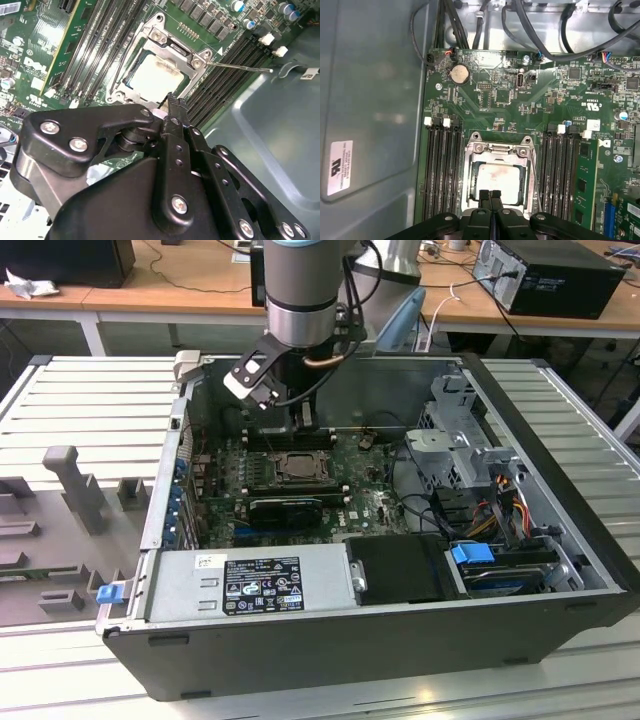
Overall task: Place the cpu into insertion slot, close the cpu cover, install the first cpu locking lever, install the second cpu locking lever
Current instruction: 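Install the first cpu locking lever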
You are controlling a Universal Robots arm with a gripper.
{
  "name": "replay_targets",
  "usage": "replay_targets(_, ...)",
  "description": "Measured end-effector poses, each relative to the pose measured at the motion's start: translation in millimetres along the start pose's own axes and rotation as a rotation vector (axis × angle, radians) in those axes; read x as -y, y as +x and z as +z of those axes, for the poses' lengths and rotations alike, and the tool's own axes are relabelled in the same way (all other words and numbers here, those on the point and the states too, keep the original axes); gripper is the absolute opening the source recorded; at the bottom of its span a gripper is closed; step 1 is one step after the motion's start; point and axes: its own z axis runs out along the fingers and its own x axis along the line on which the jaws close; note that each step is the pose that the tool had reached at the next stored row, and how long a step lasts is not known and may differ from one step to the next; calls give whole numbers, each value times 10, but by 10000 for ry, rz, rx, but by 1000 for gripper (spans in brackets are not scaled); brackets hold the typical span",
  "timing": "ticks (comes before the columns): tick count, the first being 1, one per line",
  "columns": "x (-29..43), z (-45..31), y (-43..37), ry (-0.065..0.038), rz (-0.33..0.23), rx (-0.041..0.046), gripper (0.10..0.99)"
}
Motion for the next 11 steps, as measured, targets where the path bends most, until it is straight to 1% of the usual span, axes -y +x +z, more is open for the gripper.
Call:
replay_targets(1, -2, -30, 3, 0, 0, -1, 106)
replay_targets(5, -4, -80, 9, 0, 0, 0, 106)
replay_targets(7, -6, -126, 14, 0, 0, 0, 106)
replay_targets(11, -8, -171, 18, 0, 0, 0, 106)
